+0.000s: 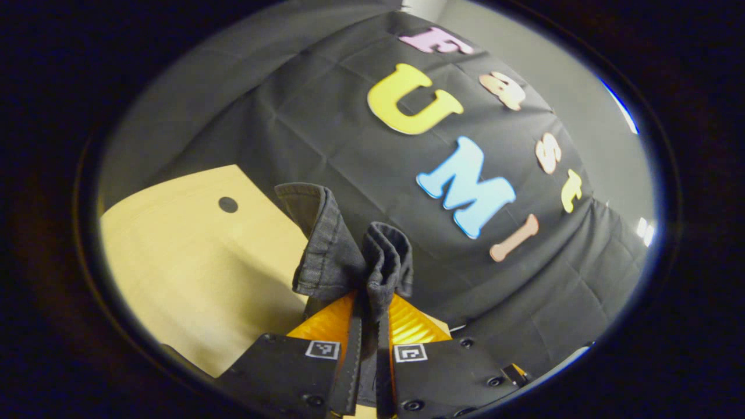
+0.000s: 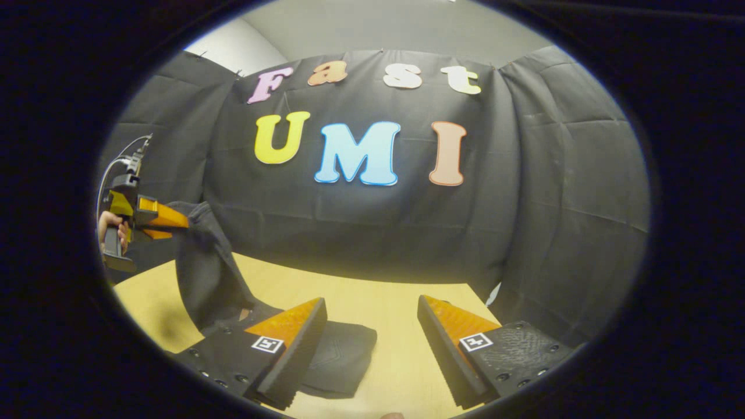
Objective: Grasp the waist and the cuffs of the jeans and fold them to make the two legs overlap; first hold the waist and fold one-third of the jeans toward the cuffs, then hold the cuffs and fold the remaining one-third in the same direction to finish folding.
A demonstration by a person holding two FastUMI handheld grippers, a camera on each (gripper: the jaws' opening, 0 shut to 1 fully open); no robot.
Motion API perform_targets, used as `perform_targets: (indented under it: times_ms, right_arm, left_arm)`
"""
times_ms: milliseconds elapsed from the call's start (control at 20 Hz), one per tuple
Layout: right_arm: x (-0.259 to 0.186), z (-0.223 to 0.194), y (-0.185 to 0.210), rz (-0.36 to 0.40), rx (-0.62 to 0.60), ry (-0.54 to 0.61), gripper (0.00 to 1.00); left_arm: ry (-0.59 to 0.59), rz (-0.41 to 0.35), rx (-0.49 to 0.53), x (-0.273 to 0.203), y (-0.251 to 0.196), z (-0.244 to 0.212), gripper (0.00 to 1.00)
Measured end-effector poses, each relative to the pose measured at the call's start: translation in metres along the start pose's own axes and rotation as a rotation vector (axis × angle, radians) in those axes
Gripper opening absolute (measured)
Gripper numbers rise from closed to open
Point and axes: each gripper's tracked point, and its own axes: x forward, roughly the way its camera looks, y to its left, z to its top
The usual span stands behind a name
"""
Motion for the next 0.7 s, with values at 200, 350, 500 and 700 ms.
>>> perform_targets:
  times_ms: [200,350,500,700]
  right_arm:
    - [-0.005,-0.007,-0.02,0.075,0.055,0.0,0.95]
    - [-0.007,-0.021,-0.026,0.109,0.058,0.017,0.93]
    - [-0.009,-0.035,-0.03,0.121,0.062,0.038,0.93]
    - [-0.01,-0.05,-0.032,0.124,0.074,0.068,0.93]
  left_arm:
    - [0.108,-0.007,0.144,0.025,-0.085,-0.101,0.2]
    - [0.262,0.007,0.266,0.049,-0.117,-0.205,0.21]
    - [0.406,0.045,0.421,0.07,-0.125,-0.303,0.27]
    - [0.474,0.09,0.494,0.084,-0.106,-0.373,0.27]
